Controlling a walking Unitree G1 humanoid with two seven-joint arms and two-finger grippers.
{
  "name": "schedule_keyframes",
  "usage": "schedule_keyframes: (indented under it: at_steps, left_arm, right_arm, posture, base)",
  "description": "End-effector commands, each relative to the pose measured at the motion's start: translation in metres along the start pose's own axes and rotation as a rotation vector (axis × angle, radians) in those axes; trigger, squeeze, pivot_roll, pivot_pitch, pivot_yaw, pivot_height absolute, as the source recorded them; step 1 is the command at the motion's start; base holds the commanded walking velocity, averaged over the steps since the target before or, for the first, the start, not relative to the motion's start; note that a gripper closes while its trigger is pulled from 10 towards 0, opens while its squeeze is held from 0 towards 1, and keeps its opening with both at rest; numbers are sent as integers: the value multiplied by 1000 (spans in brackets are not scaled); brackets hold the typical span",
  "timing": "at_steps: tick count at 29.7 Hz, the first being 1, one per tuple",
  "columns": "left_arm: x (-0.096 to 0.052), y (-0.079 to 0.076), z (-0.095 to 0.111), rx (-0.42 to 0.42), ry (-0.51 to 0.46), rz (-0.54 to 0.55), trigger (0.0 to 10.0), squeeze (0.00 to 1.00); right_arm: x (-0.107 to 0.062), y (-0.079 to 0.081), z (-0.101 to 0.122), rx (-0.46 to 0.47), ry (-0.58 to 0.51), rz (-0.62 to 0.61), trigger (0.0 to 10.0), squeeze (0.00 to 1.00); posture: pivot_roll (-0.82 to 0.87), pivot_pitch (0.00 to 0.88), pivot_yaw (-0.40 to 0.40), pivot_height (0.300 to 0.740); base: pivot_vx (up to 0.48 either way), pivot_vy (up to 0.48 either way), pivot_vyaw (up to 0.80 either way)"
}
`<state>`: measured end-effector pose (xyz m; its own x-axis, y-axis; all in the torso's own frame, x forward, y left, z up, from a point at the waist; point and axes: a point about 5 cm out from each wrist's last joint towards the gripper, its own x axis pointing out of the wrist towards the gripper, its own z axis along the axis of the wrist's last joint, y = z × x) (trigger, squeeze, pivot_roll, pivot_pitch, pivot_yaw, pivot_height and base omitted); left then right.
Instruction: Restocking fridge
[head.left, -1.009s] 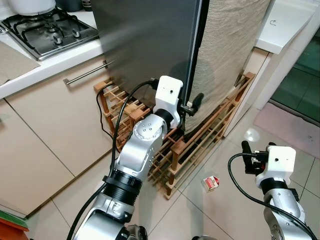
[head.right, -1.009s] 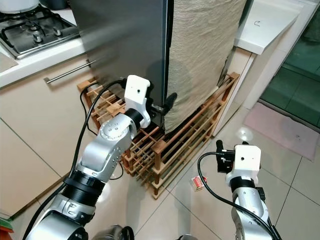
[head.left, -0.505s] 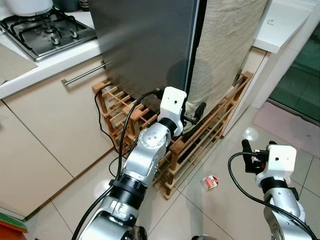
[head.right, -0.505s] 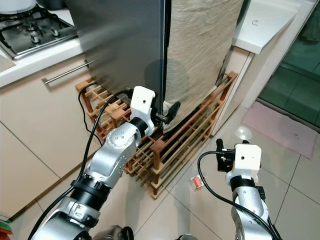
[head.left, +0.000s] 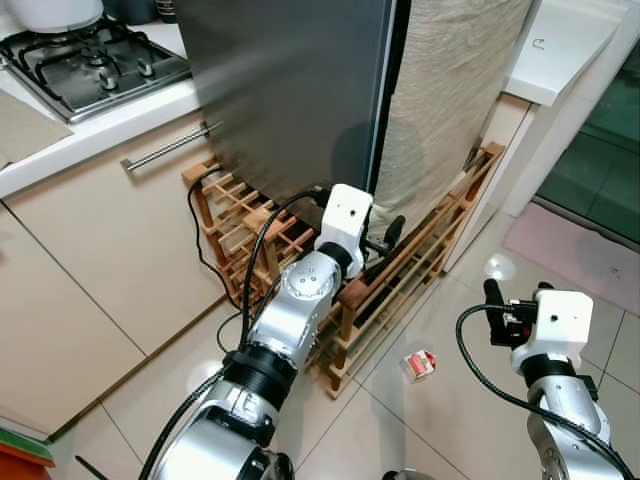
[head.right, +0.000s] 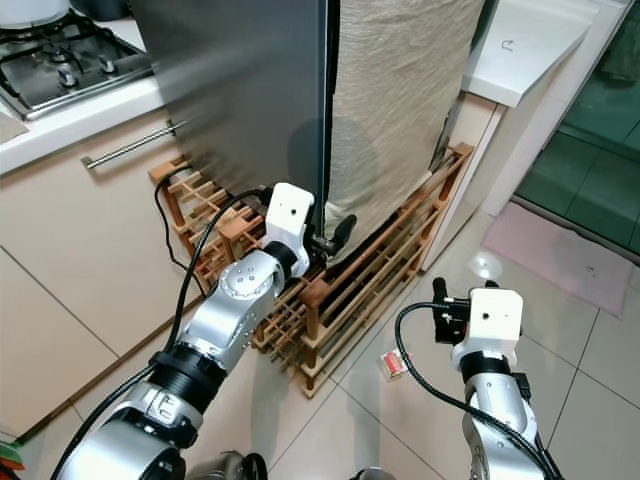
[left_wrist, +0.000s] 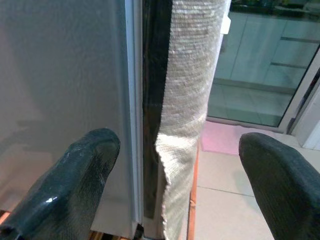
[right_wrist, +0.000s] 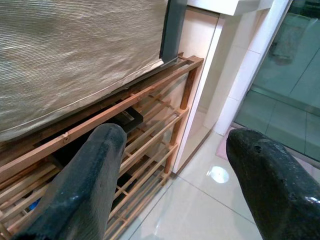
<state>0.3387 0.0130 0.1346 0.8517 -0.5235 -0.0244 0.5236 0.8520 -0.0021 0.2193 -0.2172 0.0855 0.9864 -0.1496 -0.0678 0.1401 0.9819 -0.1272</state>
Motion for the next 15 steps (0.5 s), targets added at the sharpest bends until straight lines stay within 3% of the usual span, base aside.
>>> schedule_keyframes:
  at_steps: [1, 15]
  left_arm:
    - [13, -25, 19, -19, -58, -52, 10000, 0]
    - [26, -40, 30, -22, -81, -102, 10000, 0]
  right_arm:
    - [-3, -2, -1, -6, 0, -9, 10000, 0]
    - [-5, -2, -1, -5, 2, -15, 10000, 0]
  posture:
    - [-33, 77, 26, 740]
    - [-41, 83, 33, 740]
  base:
    - [0, 0, 0]
    - [0, 0, 0]
